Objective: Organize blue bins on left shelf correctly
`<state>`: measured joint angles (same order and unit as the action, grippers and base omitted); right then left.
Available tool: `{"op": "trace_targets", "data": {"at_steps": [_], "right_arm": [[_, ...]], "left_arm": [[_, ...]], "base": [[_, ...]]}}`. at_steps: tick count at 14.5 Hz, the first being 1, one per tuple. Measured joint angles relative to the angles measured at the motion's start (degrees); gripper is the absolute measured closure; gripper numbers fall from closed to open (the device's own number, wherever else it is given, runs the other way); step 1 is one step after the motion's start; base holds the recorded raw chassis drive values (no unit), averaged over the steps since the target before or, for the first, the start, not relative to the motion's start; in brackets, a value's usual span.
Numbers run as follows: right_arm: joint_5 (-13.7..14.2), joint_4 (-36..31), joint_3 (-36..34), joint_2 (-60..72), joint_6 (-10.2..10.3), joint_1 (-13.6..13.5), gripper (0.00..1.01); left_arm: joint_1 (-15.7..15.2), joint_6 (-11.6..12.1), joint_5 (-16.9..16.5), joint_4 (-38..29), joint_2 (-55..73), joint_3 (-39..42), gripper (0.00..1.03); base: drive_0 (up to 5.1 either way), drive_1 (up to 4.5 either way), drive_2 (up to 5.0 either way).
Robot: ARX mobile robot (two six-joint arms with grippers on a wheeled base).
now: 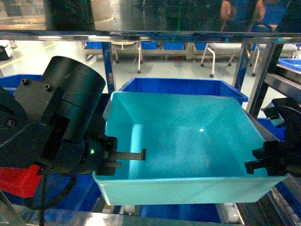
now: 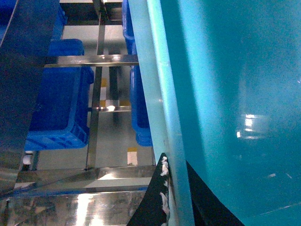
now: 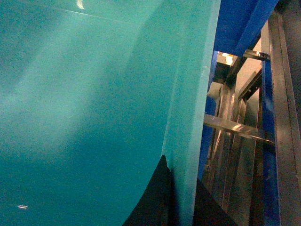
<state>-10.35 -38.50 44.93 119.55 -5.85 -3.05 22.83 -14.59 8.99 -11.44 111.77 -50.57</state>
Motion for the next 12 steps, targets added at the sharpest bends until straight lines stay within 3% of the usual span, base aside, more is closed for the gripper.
{"op": "trace_targets", "data": {"at_steps": [5,7,10,12], "right_arm": [[-0.2,2.5,0.0,0.0,-0.8,0.0,0.99],[0.5,7.3,0.6,3.2,-4.6,0.0,0.99],[1.7,8.4,1.7,4.8,-6.6,0.2,0.99],[3.3,7.6,1.9,4.9,-8.6,0.5,0.99]], "left_arm": [[0.2,-1.2,-1.1,1.1,0.6,0.0,1.01],[1.5,-3.4,-3.1,4.0,6.9,-0.4,1.01],[1.8,-4.3,-4.9,4.5,10.8,-3.1,1.01],[2.1,-3.4,-5.7,4.9,13.6,-5.9,1.01]], "base": [[0.0,0.0,0.0],[0.0,0.0,0.0],[0.0,0.0,0.0],[0.0,0.0,0.0]]}}
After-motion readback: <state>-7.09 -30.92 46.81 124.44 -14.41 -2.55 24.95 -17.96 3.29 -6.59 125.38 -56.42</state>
